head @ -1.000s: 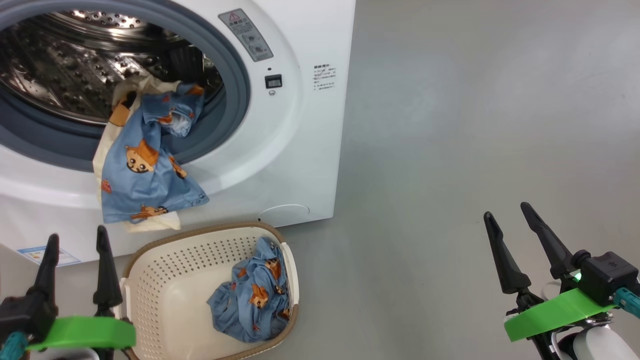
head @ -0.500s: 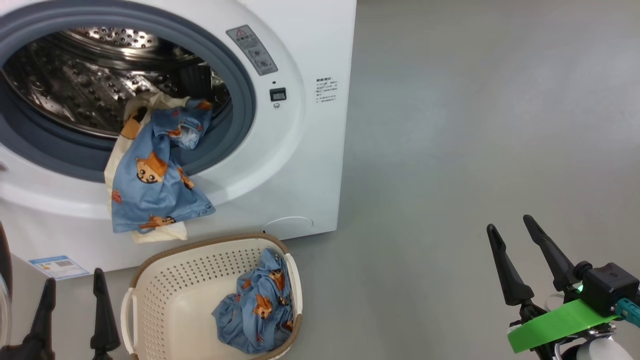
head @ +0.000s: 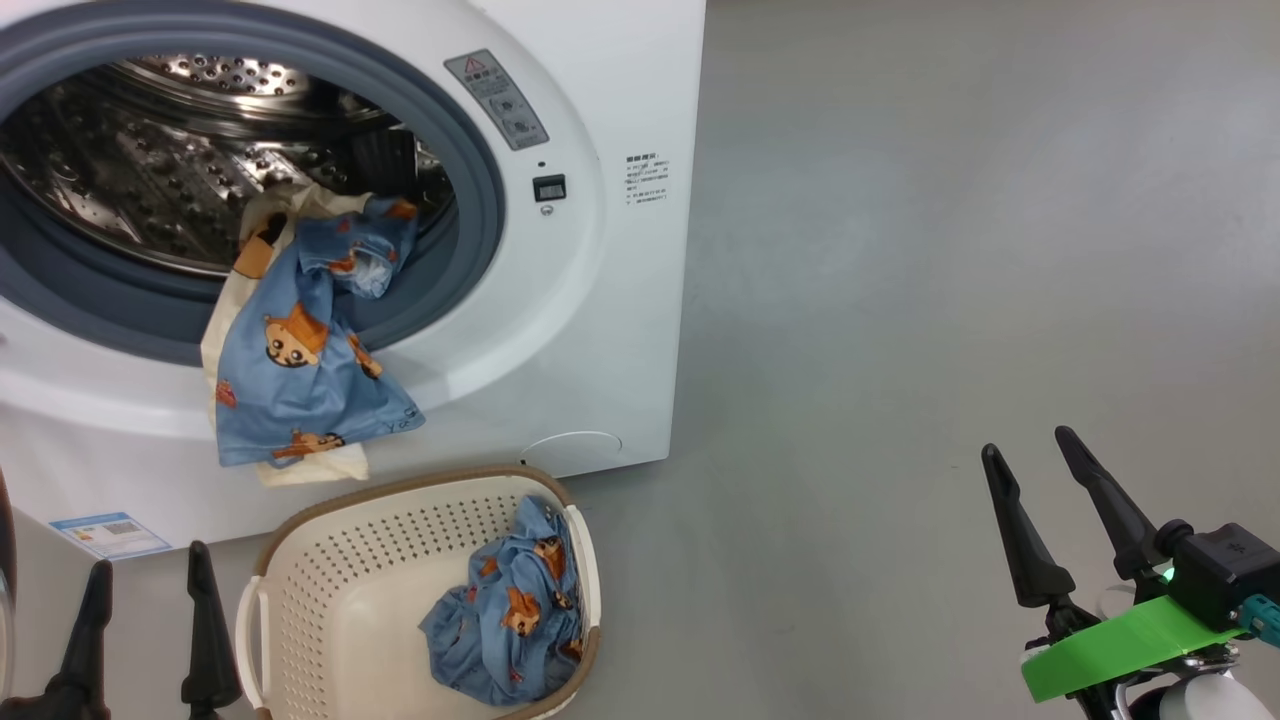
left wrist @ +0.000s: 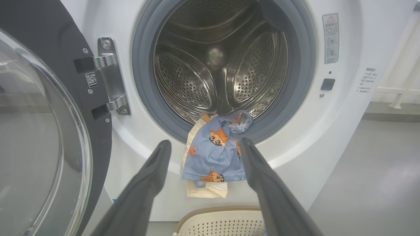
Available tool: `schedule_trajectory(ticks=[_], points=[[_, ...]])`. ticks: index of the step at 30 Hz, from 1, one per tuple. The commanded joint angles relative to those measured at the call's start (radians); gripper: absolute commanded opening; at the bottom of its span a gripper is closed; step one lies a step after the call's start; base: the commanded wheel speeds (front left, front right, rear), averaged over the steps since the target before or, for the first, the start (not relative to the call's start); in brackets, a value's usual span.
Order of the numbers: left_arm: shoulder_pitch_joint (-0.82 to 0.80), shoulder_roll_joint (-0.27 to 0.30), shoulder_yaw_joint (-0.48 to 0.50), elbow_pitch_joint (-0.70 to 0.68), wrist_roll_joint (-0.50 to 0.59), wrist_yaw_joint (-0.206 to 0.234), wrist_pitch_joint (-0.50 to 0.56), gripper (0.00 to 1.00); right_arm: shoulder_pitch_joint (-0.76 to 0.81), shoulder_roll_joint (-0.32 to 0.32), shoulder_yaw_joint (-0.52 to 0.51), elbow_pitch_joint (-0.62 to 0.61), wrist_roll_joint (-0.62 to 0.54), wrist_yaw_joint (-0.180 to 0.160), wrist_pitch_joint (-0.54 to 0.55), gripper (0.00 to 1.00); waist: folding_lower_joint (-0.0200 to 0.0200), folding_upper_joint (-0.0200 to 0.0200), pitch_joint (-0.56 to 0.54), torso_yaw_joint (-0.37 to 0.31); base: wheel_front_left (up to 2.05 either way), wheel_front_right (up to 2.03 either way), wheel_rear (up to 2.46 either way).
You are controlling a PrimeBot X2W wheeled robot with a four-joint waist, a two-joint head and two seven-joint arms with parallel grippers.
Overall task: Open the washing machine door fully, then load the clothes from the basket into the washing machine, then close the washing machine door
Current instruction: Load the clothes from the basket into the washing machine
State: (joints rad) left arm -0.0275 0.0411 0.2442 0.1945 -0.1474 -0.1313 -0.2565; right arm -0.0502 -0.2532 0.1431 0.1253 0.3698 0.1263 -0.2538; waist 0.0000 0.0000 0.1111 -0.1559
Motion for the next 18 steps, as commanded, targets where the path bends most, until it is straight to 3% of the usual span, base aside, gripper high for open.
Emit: schedule_trajectory(ticks=[1,18], points=[[-0.003,0.01,0.028,-0.034,-0.006,0.004,-0.005,1.0,0.001,-0.018,0.01,-0.026,0.002,0.004,-0.008,1.0,0.0,0.0,0.002,0.0,0.0,0.0,0.0],[-0.071,0.01,0.014,0.005,0.006,0.003,-0.005,1.0,-0.052,0.001,0.019,-0.045,-0.002,0.004,-0.008,1.0,0.0,0.0,0.103,-0.007,0.0,0.0,0.0]])
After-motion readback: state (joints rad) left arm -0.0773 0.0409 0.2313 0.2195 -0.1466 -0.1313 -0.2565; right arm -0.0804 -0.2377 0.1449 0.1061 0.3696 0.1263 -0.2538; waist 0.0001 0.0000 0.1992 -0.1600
